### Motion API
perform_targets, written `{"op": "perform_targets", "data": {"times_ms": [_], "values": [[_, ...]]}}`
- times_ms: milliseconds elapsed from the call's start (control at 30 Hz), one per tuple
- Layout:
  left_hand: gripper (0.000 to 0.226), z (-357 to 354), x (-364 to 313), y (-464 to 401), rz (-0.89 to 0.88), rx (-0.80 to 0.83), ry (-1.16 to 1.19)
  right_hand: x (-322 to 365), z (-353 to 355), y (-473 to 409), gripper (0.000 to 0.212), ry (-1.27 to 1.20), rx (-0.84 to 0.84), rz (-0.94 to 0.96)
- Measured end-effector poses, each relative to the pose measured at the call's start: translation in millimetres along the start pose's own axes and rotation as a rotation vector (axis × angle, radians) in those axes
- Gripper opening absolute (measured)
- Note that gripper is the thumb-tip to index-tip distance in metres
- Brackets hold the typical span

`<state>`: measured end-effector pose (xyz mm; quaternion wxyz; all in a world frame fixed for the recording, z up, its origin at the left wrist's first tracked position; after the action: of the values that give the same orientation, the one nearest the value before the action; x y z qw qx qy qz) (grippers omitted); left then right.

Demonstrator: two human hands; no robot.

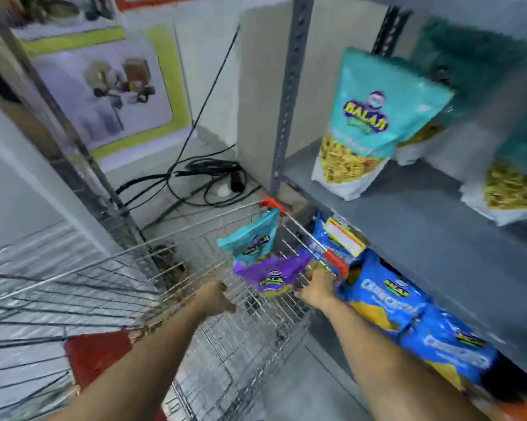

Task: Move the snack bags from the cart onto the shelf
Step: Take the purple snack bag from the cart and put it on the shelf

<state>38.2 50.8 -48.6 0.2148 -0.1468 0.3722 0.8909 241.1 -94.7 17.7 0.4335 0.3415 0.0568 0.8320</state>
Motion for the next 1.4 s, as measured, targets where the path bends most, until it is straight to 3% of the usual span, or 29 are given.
{"op": "perform_targets", "data": {"times_ms": [133,200,300,367,533,700,867,1000,1100,1233,1400], "values": [[0.069,-33,-13,-32,-0.073,0.035,0.368,-13,-23,-52,0.054,-0.058,0.112,-0.075],[0.048,-41,-24,-49,-0.141,-0.004,0.473,-19,-37,-73,0.046,-0.105,0.189,-0.074],[0.021,-39,-33,-63,-0.156,-0.152,0.571,-28,-48,-95,0.027,-0.149,0.149,-0.044],[0.023,-34,-33,-64,-0.157,-0.276,0.547,-33,-54,-104,0.019,-0.165,0.123,-0.035],[0.031,-15,-39,-54,-0.156,-0.317,0.581,-14,-37,-100,0.043,-0.316,0.054,0.042],[0.046,65,-73,-7,-0.286,-0.477,0.589,31,22,-74,0.048,-0.44,-0.12,0.218],[0.063,124,-116,43,-0.404,-0.433,0.602,65,84,-34,0.053,-0.565,-0.184,0.283],[0.049,141,-166,80,-0.53,-0.423,0.575,59,137,5,0.049,-0.584,-0.303,0.275],[0.029,132,-221,106,-0.698,-0.364,0.591,30,187,43,0.053,-0.61,-0.429,0.282],[0.041,75,-331,148,-0.925,-0.309,0.43,-70,269,105,0.045,-0.622,-0.624,0.216],[0.043,10,-424,183,-1.089,-0.138,0.459,-165,328,151,0.053,-0.668,-0.779,0.17]]}}
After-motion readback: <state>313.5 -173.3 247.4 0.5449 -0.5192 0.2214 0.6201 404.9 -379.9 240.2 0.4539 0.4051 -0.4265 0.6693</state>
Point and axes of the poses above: each hand's wrist, its own y-axis away from the middle knuckle, its own z-axis out of the back of the hand, x = y × z, the point moved 8 cm from there along -y, towards the middle knuckle, and after that the axes turned 1 degree about -z, right-handed, at the moved point
